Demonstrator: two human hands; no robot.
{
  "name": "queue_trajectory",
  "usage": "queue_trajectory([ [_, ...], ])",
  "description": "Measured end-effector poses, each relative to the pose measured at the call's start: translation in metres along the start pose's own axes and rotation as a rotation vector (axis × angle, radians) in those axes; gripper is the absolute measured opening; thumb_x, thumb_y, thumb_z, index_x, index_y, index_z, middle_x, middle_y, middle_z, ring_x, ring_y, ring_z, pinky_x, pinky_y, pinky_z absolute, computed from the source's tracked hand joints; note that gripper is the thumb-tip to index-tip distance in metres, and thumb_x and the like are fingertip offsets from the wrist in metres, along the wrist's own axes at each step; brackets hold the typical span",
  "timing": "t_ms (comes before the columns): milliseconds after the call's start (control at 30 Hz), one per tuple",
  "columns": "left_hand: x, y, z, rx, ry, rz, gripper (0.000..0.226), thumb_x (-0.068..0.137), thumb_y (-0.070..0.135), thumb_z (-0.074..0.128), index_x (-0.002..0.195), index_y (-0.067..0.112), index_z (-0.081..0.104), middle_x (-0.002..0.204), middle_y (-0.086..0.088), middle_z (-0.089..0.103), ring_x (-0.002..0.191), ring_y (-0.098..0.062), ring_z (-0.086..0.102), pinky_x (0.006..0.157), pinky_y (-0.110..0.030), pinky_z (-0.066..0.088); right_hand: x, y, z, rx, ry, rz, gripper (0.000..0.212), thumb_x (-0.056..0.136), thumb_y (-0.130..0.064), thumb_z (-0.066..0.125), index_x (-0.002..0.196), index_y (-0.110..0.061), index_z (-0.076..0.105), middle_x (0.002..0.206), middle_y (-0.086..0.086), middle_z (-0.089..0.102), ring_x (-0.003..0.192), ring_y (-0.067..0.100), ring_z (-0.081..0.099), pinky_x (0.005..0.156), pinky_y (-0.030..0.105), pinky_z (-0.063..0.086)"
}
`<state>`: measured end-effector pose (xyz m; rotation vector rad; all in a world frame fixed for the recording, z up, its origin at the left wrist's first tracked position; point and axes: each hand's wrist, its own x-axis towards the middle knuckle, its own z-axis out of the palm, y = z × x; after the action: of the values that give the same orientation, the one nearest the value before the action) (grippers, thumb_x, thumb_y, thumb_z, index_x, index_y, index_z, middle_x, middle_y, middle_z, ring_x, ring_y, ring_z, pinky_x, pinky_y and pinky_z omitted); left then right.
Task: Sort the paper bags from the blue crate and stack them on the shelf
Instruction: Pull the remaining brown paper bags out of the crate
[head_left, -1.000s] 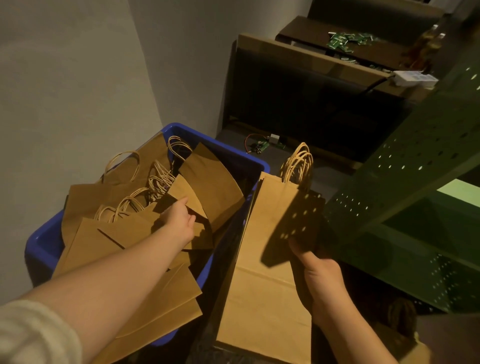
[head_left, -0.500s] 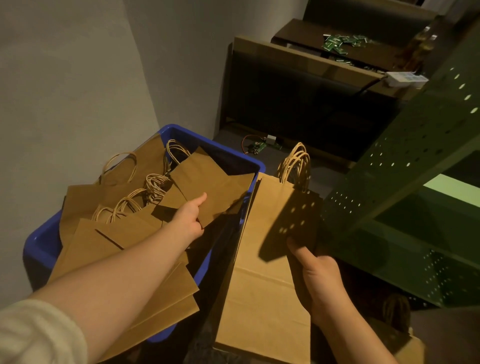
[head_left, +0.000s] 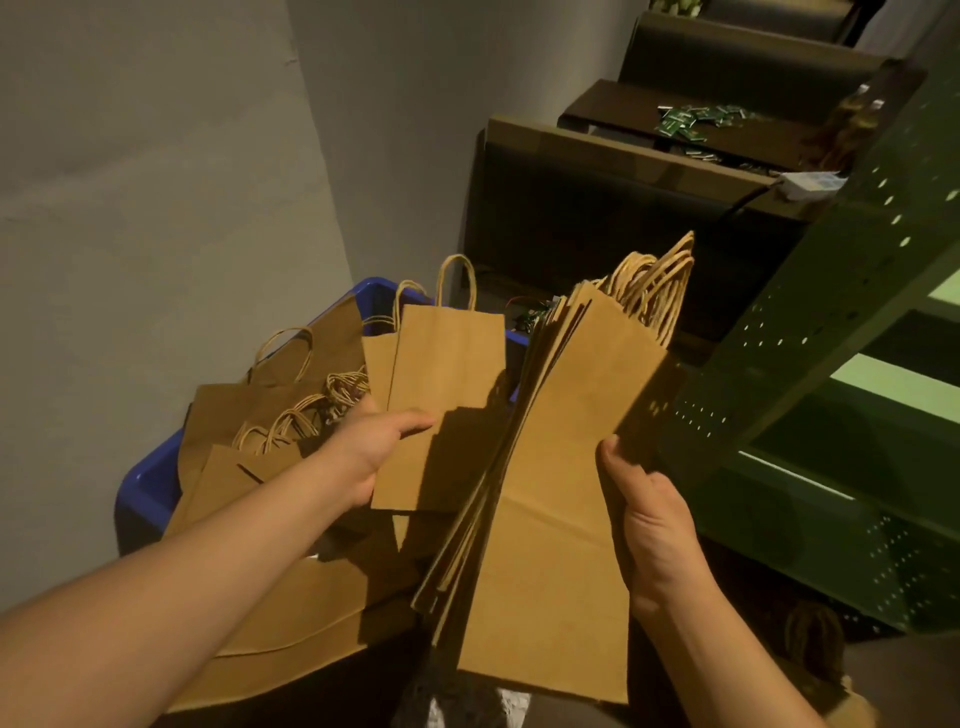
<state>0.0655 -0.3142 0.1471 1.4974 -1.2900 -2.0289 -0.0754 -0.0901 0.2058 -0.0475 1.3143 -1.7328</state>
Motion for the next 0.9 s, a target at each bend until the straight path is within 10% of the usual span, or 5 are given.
queue_trajectory([
  [333, -0.080, 0.013, 0.017, 0.299, -0.178, 0.268, 0.027, 0.098, 0.028, 0.066, 0.122, 0.038, 0.059, 0.112, 0.003, 0.076, 0.105, -0.019, 0.073, 0.095, -0.049, 0.058, -0.003, -0.011, 0.018, -0.102, 0.034, -0.140, 0.025, 0.090, -0.025, 0.068, 0.103, -0.003, 0.066, 0.066, -0.004, 0.072, 0.064, 0.009, 0.069, 0.060, 0.020, 0.050],
  [567, -0.097, -0.005, 0.026, 0.107, -0.194, 0.332, 0.100, 0.073, 0.082, 0.066, 0.157, 0.038, 0.033, 0.146, 0.006, 0.060, 0.135, -0.024, 0.055, 0.114, -0.058, 0.043, -0.007, -0.003, 0.016, -0.102, 0.085, -0.086, 0.029, 0.088, -0.029, 0.071, 0.106, -0.009, 0.061, 0.095, 0.009, 0.065, 0.087, 0.020, 0.059, 0.075, 0.029, 0.044],
  [700, -0.103, -0.008, 0.035, 0.018, -0.189, 0.279, 0.075, 0.098, 0.058, 0.044, 0.162, 0.029, 0.020, 0.150, 0.008, 0.046, 0.136, -0.012, 0.042, 0.116, -0.036, 0.033, -0.009, 0.004, 0.011, -0.129, 0.077, -0.094, 0.035, 0.089, -0.027, 0.071, 0.113, -0.004, 0.061, 0.095, 0.013, 0.065, 0.083, 0.020, 0.060, 0.074, 0.029, 0.045],
  [900, -0.102, -0.009, 0.035, 0.041, -0.188, 0.208, 0.063, 0.105, 0.048, 0.040, 0.161, 0.025, 0.025, 0.157, 0.005, 0.043, 0.147, -0.017, 0.035, 0.119, -0.039, 0.029, -0.010, 0.010, 0.001, -0.152, 0.051, -0.075, 0.025, 0.096, -0.019, 0.065, 0.115, -0.004, 0.062, 0.093, 0.010, 0.076, 0.073, 0.016, 0.074, 0.059, 0.022, 0.054],
])
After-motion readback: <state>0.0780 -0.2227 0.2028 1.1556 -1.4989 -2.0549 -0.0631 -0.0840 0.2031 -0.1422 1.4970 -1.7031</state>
